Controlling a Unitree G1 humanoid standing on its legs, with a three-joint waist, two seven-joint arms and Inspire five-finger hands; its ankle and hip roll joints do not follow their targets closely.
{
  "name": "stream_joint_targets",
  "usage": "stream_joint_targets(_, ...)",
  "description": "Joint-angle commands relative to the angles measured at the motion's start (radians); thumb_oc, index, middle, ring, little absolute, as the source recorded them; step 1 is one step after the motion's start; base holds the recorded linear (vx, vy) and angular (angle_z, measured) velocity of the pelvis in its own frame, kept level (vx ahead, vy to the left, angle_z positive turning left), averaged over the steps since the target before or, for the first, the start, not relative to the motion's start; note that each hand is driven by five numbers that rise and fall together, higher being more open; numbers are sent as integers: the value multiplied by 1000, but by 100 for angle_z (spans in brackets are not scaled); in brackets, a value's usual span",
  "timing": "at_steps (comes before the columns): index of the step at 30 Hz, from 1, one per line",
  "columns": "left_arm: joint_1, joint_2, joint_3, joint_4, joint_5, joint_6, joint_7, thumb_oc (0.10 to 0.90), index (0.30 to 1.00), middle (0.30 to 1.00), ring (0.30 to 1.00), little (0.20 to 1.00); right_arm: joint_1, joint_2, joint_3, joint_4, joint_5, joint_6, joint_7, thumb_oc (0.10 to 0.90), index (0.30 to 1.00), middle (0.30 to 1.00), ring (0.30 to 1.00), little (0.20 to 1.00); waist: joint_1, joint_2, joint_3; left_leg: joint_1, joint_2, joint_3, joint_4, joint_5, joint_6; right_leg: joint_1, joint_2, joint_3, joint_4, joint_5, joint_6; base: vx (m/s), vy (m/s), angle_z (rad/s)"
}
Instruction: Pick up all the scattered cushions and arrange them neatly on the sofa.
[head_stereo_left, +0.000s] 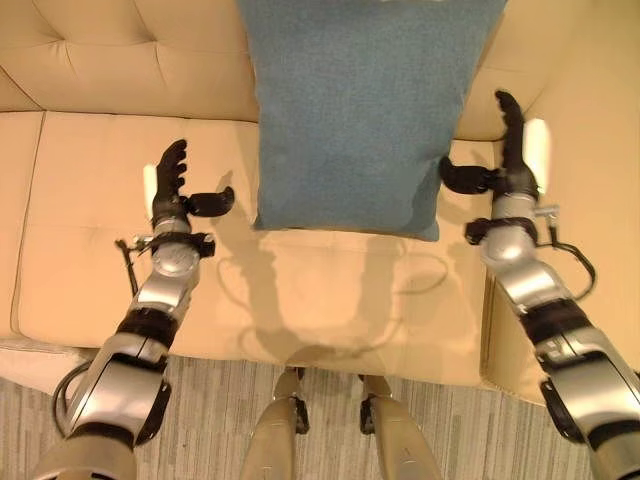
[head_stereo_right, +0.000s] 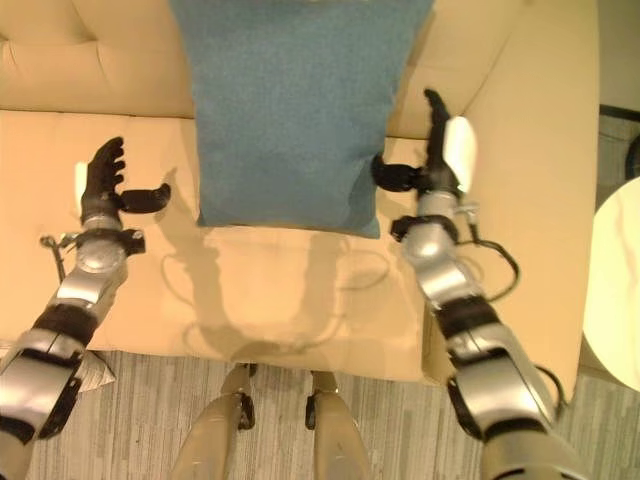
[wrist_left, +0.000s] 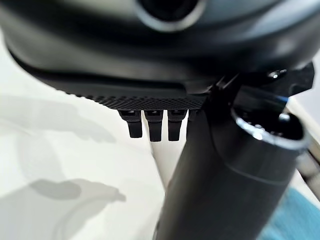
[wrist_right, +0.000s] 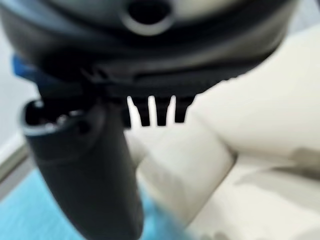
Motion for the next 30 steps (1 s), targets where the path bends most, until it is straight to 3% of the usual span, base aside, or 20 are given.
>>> stream_joint_targets(1,118,20,62,-62,-11,-107,-40,800,900,900,900,900,129,-4,-1,-59,24,-89,75,800,900,900,900,900,6,-33,-205,99,-43,26,1,-214,-10,44,9,21,-7,-92,93,56,-7,12)
stream_joint_targets(9,530,-55,176,-101,72,-69,-162,800,900,900,900,900,504,81,-145,-124,91,-122,258,800,900,900,900,900,10,-55,-249,208,-42,28,1,-243,-1,156,-3,10,-20,-106,106,68,30,-6)
stream_joint_targets(11,654,-115,213,-45,101,-45,-197,800,900,900,900,900,600,139,-171,-117,82,-121,300,800,900,900,900,900,15,-59,-269,253,-42,33,1,-255,5,195,-5,8,-20,-111,111,55,99,-12)
stream_joint_targets(15,761,-189,196,59,169,-18,-247,800,900,900,900,900,673,201,-160,-28,28,-112,324,800,900,900,900,900,24,-60,-286,316,-42,42,4,-271,16,246,-7,21,-18,-107,121,-6,110,-16)
stream_joint_targets(19,778,-246,163,213,229,9,-274,800,900,900,900,900,698,258,-107,122,-21,-96,342,800,900,900,900,900,33,-60,-293,374,-48,51,1,-284,34,280,-11,25,32,-123,129,-51,98,-19)
stream_joint_targets(22,749,-250,133,292,270,13,-270,800,900,900,900,900,690,295,-68,231,-28,-84,347,800,900,900,900,900,31,-57,-260,399,-43,37,5,-277,42,265,-3,47,154,-153,134,-154,10,-12)
stream_joint_targets(24,685,-238,88,327,299,11,-261,800,900,900,900,900,664,330,-41,350,-14,-74,346,800,900,900,900,900,19,-48,-235,367,-29,-4,22,-249,42,246,25,130,285,-210,120,-374,-72,25)
stream_joint_targets(27,648,-230,75,331,295,12,-249,800,900,900,900,900,656,353,-39,409,1,-65,344,800,900,900,900,900,26,-53,-248,317,-27,-54,28,-216,34,280,25,183,362,-222,107,-258,-150,79)
stream_joint_targets(29,637,-229,77,340,291,9,-237,800,900,900,900,900,648,362,-30,441,-4,-60,339,800,900,900,900,900,43,-64,-261,272,-20,-75,29,-195,23,325,17,206,350,-221,109,-228,-221,59)
stream_joint_targets(30,638,-231,73,336,285,8,-234,800,900,900,900,900,644,362,-25,435,-5,-54,340,800,900,900,900,900,52,-72,-261,257,-21,-81,31,-186,18,352,10,201,310,-254,97,-228,-234,62)
